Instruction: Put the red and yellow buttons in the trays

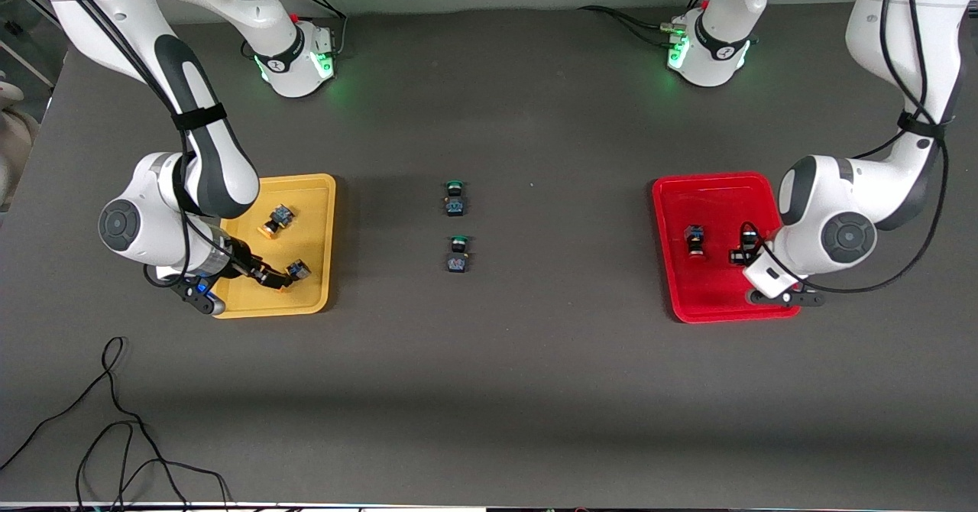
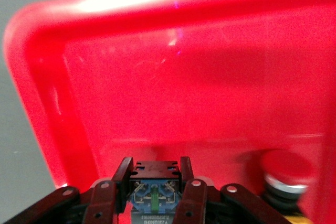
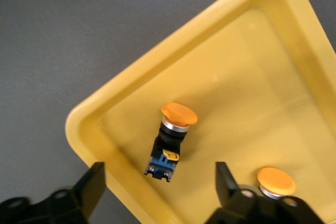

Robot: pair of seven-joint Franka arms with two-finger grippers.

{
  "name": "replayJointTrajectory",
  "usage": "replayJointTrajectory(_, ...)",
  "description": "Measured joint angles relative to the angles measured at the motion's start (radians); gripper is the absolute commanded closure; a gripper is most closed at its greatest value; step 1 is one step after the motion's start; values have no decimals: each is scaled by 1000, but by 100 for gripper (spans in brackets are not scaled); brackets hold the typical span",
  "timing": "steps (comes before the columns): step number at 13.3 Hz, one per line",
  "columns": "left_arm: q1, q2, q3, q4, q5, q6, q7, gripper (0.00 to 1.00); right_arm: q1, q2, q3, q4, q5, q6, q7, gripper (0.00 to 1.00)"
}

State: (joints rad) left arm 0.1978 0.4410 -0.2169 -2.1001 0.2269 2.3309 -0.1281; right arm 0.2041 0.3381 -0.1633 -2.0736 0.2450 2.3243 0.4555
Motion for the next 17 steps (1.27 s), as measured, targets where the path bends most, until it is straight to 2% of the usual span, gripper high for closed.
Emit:
replayJointTrajectory(1, 7, 5, 0, -16, 2, 16, 4, 24, 2, -17, 0, 7, 0, -2, 0, 0)
replayJointTrajectory(2, 8, 7, -1, -21, 3, 20, 7, 0, 5, -45, 1, 14, 0, -10, 0, 0)
replayJointTrajectory(5, 8, -2, -7, -12, 5, 4, 8, 0, 29, -182, 3, 25, -2, -58, 0, 0)
replayJointTrajectory(7, 9, -29, -7, 24, 6, -74, 15, 0, 35, -294, 6, 28, -51, -145, -3, 0)
replayJointTrajectory(10, 11, -128, -9, 92, -3, -231, 49, 0, 34, -442, 39, 49, -165, -315, -5, 0)
replayJointTrajectory(13, 16, -262, -9, 162, -92, -442, 142, 0, 32, -524, 62, 133, -179, -505, -99, 0)
replayJointTrajectory(17, 32, -362, -8, 317, -138, -726, 201, 0, 16, -575, 62, 173, -180, -611, -197, 0)
